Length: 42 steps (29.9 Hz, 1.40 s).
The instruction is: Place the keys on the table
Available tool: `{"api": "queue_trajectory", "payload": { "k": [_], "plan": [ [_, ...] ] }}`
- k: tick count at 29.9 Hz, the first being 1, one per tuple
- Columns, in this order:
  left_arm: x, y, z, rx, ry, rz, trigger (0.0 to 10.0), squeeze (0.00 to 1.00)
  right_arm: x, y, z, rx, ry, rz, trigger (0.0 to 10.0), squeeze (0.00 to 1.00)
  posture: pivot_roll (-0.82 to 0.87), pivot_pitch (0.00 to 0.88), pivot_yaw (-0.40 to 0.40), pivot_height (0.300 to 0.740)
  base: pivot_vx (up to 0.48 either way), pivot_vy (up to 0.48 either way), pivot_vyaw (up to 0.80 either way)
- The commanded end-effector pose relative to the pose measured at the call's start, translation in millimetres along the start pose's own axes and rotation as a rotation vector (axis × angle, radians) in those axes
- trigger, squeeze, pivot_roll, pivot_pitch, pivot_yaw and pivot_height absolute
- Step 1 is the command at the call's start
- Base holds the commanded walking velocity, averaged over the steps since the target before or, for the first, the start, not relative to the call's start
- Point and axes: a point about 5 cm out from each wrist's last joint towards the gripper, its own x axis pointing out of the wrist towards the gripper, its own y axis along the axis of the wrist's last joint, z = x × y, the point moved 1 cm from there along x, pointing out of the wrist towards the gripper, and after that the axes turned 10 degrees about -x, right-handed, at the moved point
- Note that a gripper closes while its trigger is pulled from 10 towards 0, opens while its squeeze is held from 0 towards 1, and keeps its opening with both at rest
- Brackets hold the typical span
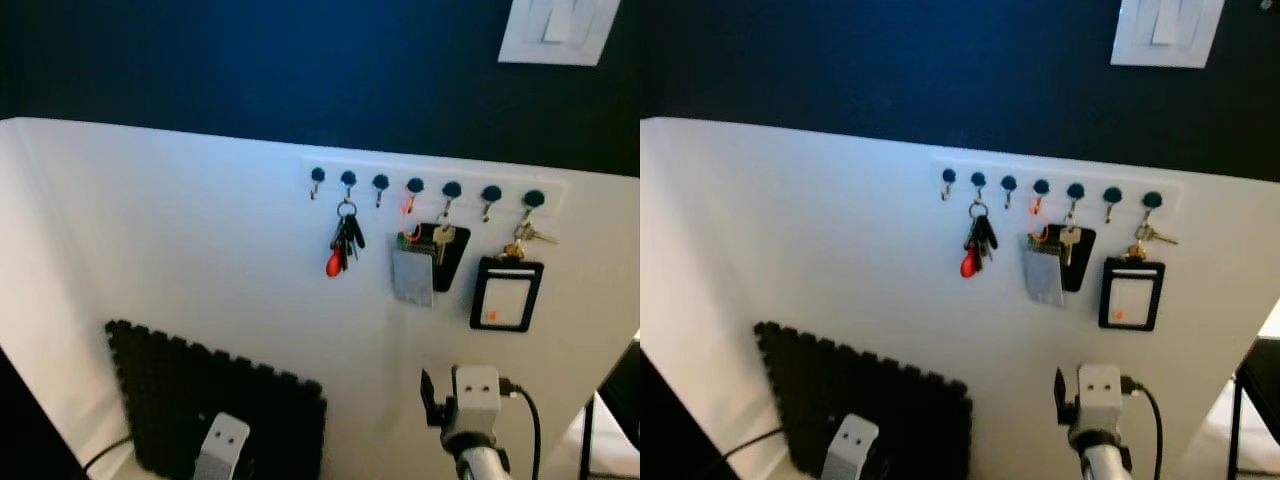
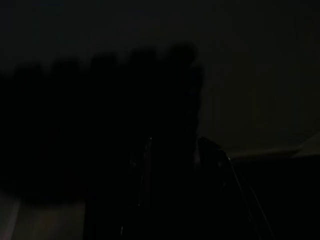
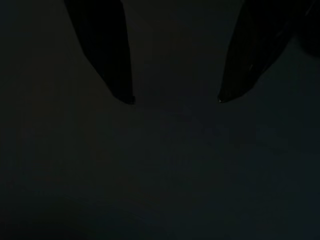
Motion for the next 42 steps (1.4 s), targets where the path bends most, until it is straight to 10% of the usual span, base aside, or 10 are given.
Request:
{"api": "queue_trajectory", "payload": {
  "k": [1, 16, 23, 25, 26, 37, 38, 39, 40, 42],
  "plan": [
    [-2.2, 2, 3.2, -0.007, -0.029, 0.030, 10.0, 0.00, -4.8, 3, -0.5, -0.038, 0.007, 0.042, 10.0, 0.00, 0.05, 0.017, 0.018, 0.740, 0.000, 0.000, 0.00],
    [-16.1, 33, 30.4, 0.039, -0.323, 0.171, 10.0, 0.00, -25.1, 35, 10.0, -0.173, -0.096, 0.243, 10.0, 0.00, 0.04, 0.027, 0.018, 0.740, 0.000, 0.000, 0.00],
    [-13.8, 68, 41.8, 0.082, -0.341, 0.312, 10.0, 0.00, -18.4, 67, 39.4, -0.126, -0.257, 0.336, 10.0, 0.00, 0.03, 0.033, 0.029, 0.740, 0.000, 0.000, 0.00],
    [-11.5, 78, 41.4, 0.082, -0.324, 0.344, 10.0, 0.00, -15.6, 74, 45.1, -0.113, -0.274, 0.359, 10.0, 0.10, 0.03, 0.033, 0.029, 0.740, 0.000, 0.000, 0.00],
    [-11.0, 84, 41.3, 0.085, -0.319, 0.361, 10.0, 0.00, -14.3, 79, 47.3, -0.105, -0.280, 0.374, 10.0, 1.00, 0.03, 0.033, 0.029, 0.740, 0.000, 0.000, 0.00],
    [-8.7, 125, 54.3, 0.048, -0.357, 0.482, 10.0, 0.00, -6.5, 93, 56.6, -0.084, -0.304, 0.380, 10.0, 1.00, 0.03, 0.035, 0.021, 0.740, 0.000, 0.000, 0.00],
    [-8.5, 129, 57.3, 0.042, -0.369, 0.492, 10.0, 0.00, -5.6, 91, 57.4, -0.078, -0.306, 0.365, 10.0, 0.73, 0.03, 0.034, 0.018, 0.740, 0.000, 0.000, 0.00],
    [-8.3, 131, 59.3, 0.037, -0.377, 0.497, 10.0, 0.00, -5.2, 91, 57.8, -0.074, -0.305, 0.355, 10.0, 0.73, 0.03, 0.034, 0.018, 0.740, 0.000, 0.000, 0.00],
    [-7.8, 134, 62.4, 0.031, -0.395, 0.499, 10.0, 0.00, -4.8, 90, 58.1, -0.073, -0.302, 0.350, 10.0, 0.04, 0.02, 0.032, 0.016, 0.740, 0.000, 0.000, 0.00],
    [-7.2, 137, 68.1, 0.017, -0.428, 0.502, 10.0, 0.00, -3.9, 91, 60.1, -0.060, -0.305, 0.347, 10.0, 0.00, 0.02, 0.032, 0.016, 0.740, 0.000, 0.000, 0.00]
  ]
}}
